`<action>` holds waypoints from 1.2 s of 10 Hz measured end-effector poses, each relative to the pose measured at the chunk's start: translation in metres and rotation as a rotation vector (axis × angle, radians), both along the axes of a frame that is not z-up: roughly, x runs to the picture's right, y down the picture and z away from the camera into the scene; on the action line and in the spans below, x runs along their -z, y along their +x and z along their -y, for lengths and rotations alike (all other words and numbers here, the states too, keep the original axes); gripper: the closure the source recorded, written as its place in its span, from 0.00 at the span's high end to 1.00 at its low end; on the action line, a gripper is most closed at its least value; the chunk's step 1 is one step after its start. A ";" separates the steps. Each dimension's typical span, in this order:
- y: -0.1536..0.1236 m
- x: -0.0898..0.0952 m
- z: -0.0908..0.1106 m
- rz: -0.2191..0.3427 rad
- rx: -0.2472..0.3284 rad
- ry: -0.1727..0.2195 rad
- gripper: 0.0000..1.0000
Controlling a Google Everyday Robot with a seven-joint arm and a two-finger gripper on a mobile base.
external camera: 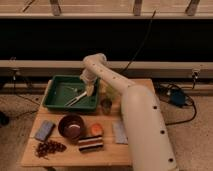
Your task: Place brush in metal cup
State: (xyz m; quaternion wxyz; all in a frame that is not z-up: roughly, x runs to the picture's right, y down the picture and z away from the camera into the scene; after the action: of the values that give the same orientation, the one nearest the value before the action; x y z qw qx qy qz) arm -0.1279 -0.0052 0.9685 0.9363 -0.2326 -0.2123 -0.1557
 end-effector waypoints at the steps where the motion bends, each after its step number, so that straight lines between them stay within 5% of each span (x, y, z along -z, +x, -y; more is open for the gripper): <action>1: 0.002 0.000 -0.002 -0.015 -0.007 -0.008 0.80; 7: 0.018 -0.009 -0.013 -0.040 -0.035 -0.053 0.80; 12: 0.012 -0.008 -0.014 0.021 -0.004 -0.054 0.80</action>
State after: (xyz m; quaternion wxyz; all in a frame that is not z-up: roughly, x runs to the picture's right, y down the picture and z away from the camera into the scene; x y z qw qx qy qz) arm -0.1156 0.0087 0.9767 0.9276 -0.2558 -0.2270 -0.1504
